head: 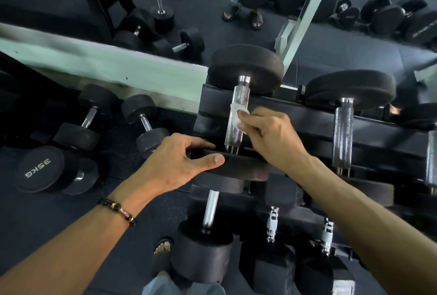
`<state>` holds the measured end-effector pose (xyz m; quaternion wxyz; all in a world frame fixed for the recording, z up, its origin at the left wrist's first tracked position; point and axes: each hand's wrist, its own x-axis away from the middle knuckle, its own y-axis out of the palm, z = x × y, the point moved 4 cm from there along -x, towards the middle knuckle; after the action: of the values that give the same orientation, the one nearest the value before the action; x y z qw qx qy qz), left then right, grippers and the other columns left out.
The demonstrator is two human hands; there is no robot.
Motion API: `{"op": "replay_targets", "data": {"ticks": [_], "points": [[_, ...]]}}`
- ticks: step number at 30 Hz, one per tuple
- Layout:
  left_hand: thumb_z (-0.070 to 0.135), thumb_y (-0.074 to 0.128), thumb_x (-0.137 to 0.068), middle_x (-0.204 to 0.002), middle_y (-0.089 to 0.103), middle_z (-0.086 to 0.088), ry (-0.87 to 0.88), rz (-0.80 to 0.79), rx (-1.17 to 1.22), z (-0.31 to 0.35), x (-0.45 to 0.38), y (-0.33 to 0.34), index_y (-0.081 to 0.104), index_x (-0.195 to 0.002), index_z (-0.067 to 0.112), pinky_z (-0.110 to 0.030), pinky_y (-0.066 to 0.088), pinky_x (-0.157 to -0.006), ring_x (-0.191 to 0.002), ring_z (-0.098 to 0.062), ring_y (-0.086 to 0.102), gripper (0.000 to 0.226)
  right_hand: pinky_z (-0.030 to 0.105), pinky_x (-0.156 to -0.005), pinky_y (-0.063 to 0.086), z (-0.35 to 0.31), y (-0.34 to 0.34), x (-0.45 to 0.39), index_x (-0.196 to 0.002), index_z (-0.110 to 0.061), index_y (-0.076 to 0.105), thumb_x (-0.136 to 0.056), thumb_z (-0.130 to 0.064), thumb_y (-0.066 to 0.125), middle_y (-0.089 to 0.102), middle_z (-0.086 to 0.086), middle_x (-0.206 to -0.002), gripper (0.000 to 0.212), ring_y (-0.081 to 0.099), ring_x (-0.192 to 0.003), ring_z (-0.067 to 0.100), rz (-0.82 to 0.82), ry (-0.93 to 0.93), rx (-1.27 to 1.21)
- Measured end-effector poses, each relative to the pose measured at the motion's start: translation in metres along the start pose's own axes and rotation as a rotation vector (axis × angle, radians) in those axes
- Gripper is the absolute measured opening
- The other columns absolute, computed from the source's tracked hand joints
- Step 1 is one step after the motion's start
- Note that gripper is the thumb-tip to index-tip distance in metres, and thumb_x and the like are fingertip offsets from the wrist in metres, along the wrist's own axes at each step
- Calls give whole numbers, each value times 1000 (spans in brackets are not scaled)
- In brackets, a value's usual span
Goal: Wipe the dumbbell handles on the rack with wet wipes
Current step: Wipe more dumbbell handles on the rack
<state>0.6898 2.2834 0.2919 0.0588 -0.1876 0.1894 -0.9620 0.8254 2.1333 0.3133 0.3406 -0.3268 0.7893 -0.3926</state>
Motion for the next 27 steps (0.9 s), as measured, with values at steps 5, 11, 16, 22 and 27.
{"op": "replay_targets", "data": {"ticks": [5, 11, 16, 22, 27], "points": [[83, 66, -56, -101, 72, 20, -31, 8, -8, -5, -3, -1, 72, -111, 31, -33, 52, -97, -101, 2, 66, 75, 29, -57, 33, 21, -4, -41, -61, -15, 55, -95, -18, 61, 40, -5, -50, 35, 39, -53, 22, 241, 370, -65], [81, 65, -58, -99, 73, 18, 1, -14, -9, -1, -3, -2, 73, -109, 31, -35, 55, -93, -97, 0, 67, 71, 37, -66, 54, 9, 5, 2, -69, -15, 75, -90, -37, 69, 64, 11, -61, 31, 61, -59, 20, 39, 660, -394], [78, 66, -63, -96, 74, 17, -5, -27, -20, 0, -5, -2, 74, -108, 29, -34, 54, -93, -95, 1, 67, 67, 26, -59, 45, 32, 6, -42, -56, -17, 69, -87, -38, 72, 51, -10, -48, 38, 48, -52, 9, 284, 854, -519], [72, 72, -64, -95, 75, 15, -6, -27, 7, 2, -4, -3, 75, -105, 29, -36, 55, -92, -93, 0, 69, 60, 16, -41, 27, 5, 7, 11, -48, -13, 52, -90, -37, 69, 35, -11, -36, 52, 31, -37, 5, -131, 798, -415], [64, 70, -66, -94, 75, 12, 8, -38, 13, 4, -5, -3, 75, -105, 26, -36, 56, -91, -92, -2, 69, 55, 20, -53, 43, 13, 5, -23, -46, -14, 56, -90, -33, 69, 55, -8, -43, 50, 54, -48, 7, 135, 807, -443]]}}
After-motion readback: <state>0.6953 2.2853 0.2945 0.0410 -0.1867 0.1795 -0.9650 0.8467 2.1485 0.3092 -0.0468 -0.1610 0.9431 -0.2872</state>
